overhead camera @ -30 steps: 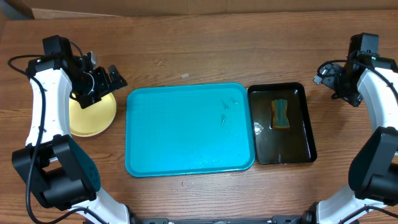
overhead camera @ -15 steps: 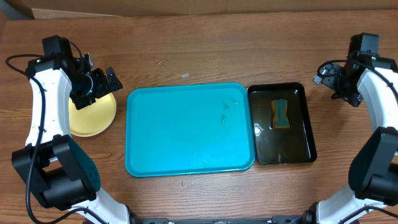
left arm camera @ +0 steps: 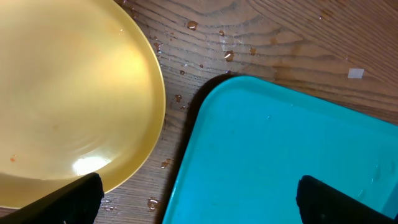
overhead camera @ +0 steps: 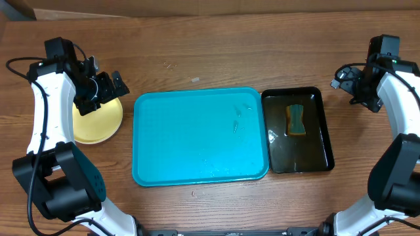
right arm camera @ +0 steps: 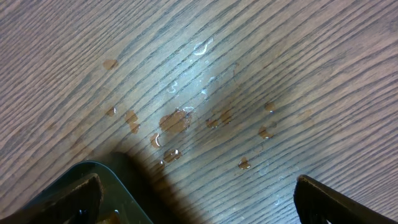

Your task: Clean dirty plates on tray and stack at the side

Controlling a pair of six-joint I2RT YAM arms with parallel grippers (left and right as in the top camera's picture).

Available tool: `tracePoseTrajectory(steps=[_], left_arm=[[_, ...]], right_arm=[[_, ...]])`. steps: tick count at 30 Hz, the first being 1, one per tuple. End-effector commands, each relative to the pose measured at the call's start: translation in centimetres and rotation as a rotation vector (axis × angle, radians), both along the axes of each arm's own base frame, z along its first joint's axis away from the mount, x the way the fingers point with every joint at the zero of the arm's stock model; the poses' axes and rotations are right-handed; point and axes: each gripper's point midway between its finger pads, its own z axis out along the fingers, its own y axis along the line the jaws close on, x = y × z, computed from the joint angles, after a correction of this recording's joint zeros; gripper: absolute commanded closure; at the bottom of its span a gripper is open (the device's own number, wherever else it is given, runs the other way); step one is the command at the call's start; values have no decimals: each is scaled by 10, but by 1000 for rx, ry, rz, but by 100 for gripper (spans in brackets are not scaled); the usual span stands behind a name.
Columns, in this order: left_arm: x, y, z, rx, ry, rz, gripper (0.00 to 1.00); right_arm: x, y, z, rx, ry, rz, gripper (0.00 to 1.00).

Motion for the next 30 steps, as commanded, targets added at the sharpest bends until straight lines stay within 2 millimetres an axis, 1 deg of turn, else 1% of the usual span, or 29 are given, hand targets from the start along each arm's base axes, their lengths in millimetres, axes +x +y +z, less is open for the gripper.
tracePoseTrajectory(steps=[1,3,4,6,9,12,15,16,18,21,22,23,24,25,28,30], left_arm=[[3,0,13,25,-37,-22,0],[3,0,13,25,-37,-22,0],[3,0,13,25,-37,-22,0],[3,0,13,25,-36,-22,0],[3,0,13,25,-36,-22,0],[3,0,13,25,-37,-22,0],[3,0,13,25,-37,-22,0],[3,0,13,25,-37,-22,0],[3,0,13,25,-37,-22,0],[3,0,13,25,-37,-22,0],[3,0,13,25,-37,-22,0],[3,0,13,25,-37,-22,0],[3,0,13,25,-36,-22,0],[3,0,13,25,-37,-22,0],[3,0,13,25,-37,-22,0],[3,0,13,25,-37,-22,0]], right_arm=[[2,-1,5,-2,-19,-6,0],[3,-1,6,-3,-22,-7,0],[2,0,11,-6,-34,-5,0],[1,2,31,-17,-81,1,0],[-2,11,74,-39,-188,21,0],[-10,27,131,-65,-338,55,0],[-29,45,188,-86,-490,92,0],[-37,51,205,-90,-539,106,0],[-61,68,247,-99,-667,142,0],[-99,92,295,-93,-826,207,0],[-111,99,307,-88,-871,226,0],[-130,107,323,-80,-935,254,0],[-141,112,332,-74,-973,270,0],[-158,116,344,-65,-1025,290,0],[-200,113,370,-116,-1151,314,0],[-224,113,376,-125,-1212,333,0]])
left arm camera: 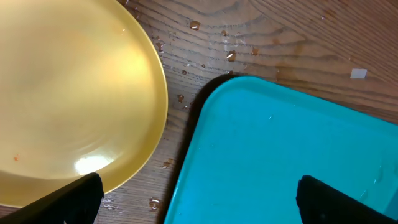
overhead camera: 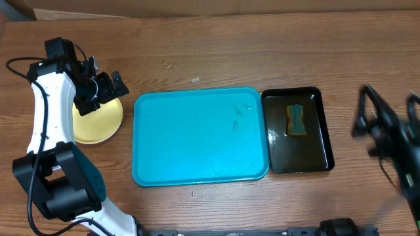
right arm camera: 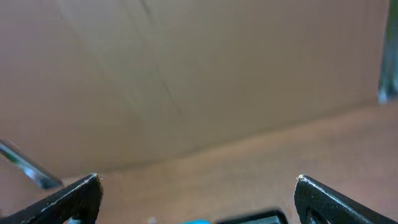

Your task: Clean dirty plates on tray and stack at the side

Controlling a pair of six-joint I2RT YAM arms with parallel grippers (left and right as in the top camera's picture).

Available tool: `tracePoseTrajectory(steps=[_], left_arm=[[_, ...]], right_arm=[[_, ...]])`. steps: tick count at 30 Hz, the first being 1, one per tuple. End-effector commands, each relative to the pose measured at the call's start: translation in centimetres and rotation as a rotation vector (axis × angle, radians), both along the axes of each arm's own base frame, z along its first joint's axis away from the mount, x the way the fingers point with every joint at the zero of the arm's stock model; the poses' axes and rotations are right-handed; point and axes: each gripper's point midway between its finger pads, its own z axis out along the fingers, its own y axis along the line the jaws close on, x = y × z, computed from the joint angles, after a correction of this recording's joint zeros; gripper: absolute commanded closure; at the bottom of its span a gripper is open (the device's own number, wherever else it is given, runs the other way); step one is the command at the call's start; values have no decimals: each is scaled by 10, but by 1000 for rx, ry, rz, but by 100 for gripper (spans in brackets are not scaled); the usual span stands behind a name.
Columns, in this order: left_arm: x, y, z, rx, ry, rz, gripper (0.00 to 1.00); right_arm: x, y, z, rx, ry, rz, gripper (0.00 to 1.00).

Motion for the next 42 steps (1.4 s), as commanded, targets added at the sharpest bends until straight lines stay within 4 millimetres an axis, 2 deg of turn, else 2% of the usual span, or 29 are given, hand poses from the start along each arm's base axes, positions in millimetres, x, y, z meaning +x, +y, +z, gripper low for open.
tracePoseTrajectory(steps=[1,4,7,15,19,26,30,37,42], left_arm=[[3,-1,14,18,-38,-23,0],[3,-1,14,18,-38,-23,0],[3,-1,14,18,-39,-23,0],[3,-1,14,18,-39,-23,0],[3,-1,14,18,-39,-23,0],[3,-1,14,18,-38,-23,0],[3,-1,14,18,-39,-23,0],[3,-1,14,18,-39,-23,0],[3,-1,14,18,-39,-23,0]], right_arm=[[-34,-6,7,-32,-95,-6,0],[-48,-11,-2,-49,-195,-25,0],[-46,-13,-24,-38,-290,-46,0],[-10,4,-104,-4,-571,25,0],[4,5,-137,26,-613,23,0],[29,7,-202,12,-460,22,0],[37,5,-224,0,-367,10,0],[44,6,-292,-28,-88,13,0],[44,9,-292,-151,-102,41,0]])
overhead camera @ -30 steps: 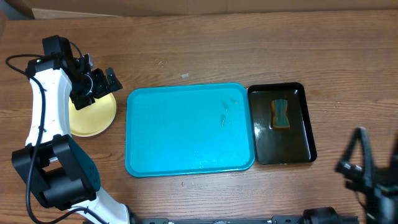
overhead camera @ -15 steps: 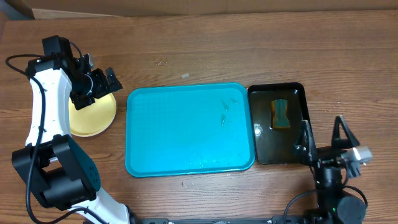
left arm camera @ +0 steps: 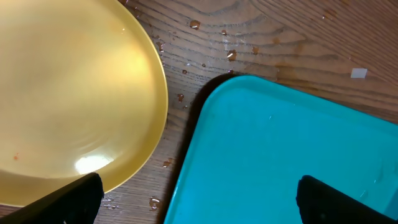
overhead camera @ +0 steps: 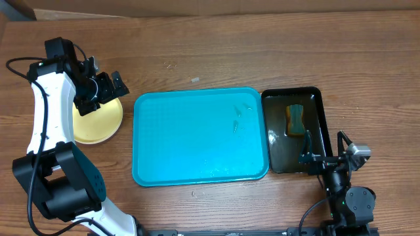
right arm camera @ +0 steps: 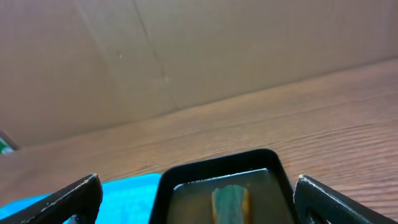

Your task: Clean dirty plates on tray and stack at the side

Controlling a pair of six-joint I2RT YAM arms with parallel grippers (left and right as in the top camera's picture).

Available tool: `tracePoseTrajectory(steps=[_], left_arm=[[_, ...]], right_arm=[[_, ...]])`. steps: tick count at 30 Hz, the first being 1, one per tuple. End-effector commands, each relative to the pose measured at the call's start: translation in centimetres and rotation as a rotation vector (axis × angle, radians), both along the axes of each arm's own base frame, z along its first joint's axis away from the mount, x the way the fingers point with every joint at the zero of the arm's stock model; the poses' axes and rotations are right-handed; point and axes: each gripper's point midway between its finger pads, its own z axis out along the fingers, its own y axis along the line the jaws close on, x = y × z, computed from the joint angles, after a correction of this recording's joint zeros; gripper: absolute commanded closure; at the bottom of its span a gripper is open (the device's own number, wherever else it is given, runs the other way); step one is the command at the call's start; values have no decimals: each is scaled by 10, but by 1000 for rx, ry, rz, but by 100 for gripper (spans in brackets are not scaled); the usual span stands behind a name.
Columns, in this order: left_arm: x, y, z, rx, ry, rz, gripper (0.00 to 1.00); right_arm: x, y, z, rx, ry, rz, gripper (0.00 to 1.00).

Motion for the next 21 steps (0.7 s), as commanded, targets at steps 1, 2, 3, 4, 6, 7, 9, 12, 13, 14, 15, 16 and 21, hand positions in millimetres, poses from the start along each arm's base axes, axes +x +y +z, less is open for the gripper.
tracePoseTrajectory(steps=[1,2,3,4,6,7,9,12,13,14,15,16,21], left_arm=[[3,-1,14,19,-41,-23,0],[3,-1,14,19,-41,-23,0],[3,-1,14,19,-41,-23,0],[3,-1,14,19,-41,-23,0],[3,-1,14,19,-41,-23,0],[3,-1,14,19,-41,-23,0],[3,-1,14,19,-41,-23,0],[3,-1,14,19,-41,-23,0],[3,-1,14,19,-40,-23,0],[3,-1,14,19,-40,-23,0],[3,-1,14,19,-41,-23,0],[3,-1,14,19,-41,-23,0],[3,-1,14,19,-41,-23,0]], right_arm=[[0,1,-1,-101,-15,9,0],[0,1,-1,-117,-17,11,0],[0,1,-1,-124,-18,11,0],[0,1,-1,-126,-18,10,0],[0,3,-1,-148,-21,20,0],[0,3,-2,-159,-21,20,0],[0,4,-2,-201,-26,27,0],[0,4,-2,-290,-34,29,0],[0,4,-2,-299,-35,30,0],[0,4,-2,-297,-35,30,0],[0,4,-2,-297,-35,30,0],[0,4,-2,-297,-35,30,0],[0,4,-2,-297,-35,30,0]])
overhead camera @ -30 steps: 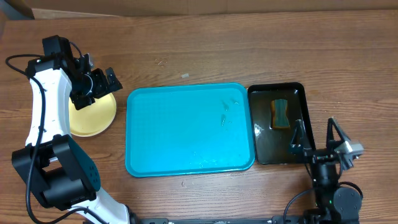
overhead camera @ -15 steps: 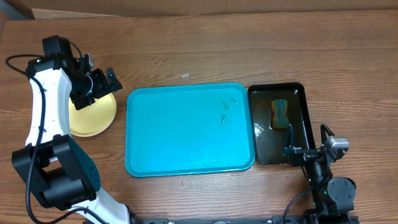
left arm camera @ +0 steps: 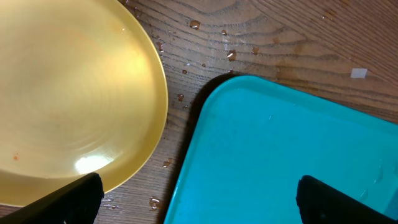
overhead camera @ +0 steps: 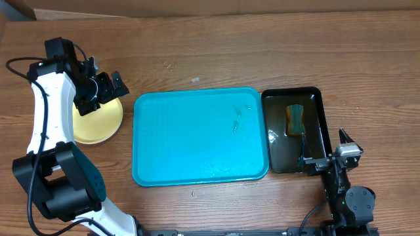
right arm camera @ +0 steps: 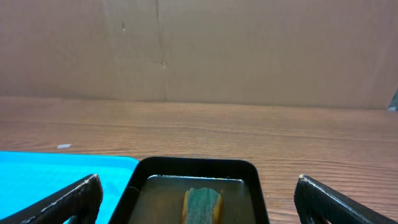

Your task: Clean dirty plates on tray and stack at the side

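The yellow plate (overhead camera: 98, 122) lies on the wood left of the teal tray (overhead camera: 200, 136); small orange specks show on the plate (left arm camera: 68, 93). No plate sits on the tray (left arm camera: 280, 155), only a few small specks and drops. My left gripper (overhead camera: 110, 85) hangs open above the plate's right rim and the tray's near corner, nothing between its fingers (left arm camera: 62, 200). My right gripper (overhead camera: 325, 156) is open and low at the table's front right, facing the black basin (right arm camera: 193, 165) and the sponge (right arm camera: 202, 203).
The basin (overhead camera: 321, 105) holds murky water and the green-and-yellow sponge (overhead camera: 296, 120), right against the tray's right side. Water drops (left arm camera: 229, 55) dot the wood between plate and tray. A cardboard wall (right arm camera: 199, 50) stands behind the table.
The right wrist view has levelled and now looks straight across the basin and sponge; the right gripper shifted slightly at the front right. The left arm, plate and tray are unchanged.
At first my right arm was up at the table's right edge, gripper open over wet wood beside the basin. Then it showed blurred at the right, camera on the cardboard. Later it was folded low at the front right, as now. The left gripper stayed open over the plate.
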Controlling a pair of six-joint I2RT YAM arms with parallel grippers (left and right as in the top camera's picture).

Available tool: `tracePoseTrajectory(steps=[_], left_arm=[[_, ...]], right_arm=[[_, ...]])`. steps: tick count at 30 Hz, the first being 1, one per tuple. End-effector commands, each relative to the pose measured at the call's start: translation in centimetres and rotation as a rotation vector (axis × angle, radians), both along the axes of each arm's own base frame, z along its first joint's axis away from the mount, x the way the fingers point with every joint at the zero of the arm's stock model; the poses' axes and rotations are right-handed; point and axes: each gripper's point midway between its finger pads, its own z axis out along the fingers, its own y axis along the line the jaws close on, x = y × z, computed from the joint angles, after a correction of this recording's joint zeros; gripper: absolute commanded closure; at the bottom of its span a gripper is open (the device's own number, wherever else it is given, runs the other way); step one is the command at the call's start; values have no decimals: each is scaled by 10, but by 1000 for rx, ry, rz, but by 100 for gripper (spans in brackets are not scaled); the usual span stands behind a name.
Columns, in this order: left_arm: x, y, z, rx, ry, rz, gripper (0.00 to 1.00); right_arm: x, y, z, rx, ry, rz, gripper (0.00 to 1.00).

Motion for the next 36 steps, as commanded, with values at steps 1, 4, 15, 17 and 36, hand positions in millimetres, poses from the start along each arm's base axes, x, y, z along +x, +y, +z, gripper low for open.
tracePoseTrajectory(steps=[1,4,15,17,36], left_arm=[[4,-1,14,19,-41,-23,0],[4,-1,14,19,-41,-23,0],[4,-1,14,19,-41,-23,0],[4,-1,14,19,-41,-23,0],[-12,-20,110,96,-289,-57,0]], right_arm=[[0,0,-1,-21,-8,0,0],[0,0,-1,-21,-8,0,0],[0,0,-1,-21,-8,0,0],[0,0,-1,-21,-8,0,0],[0,0,-1,-21,-8,0,0]])
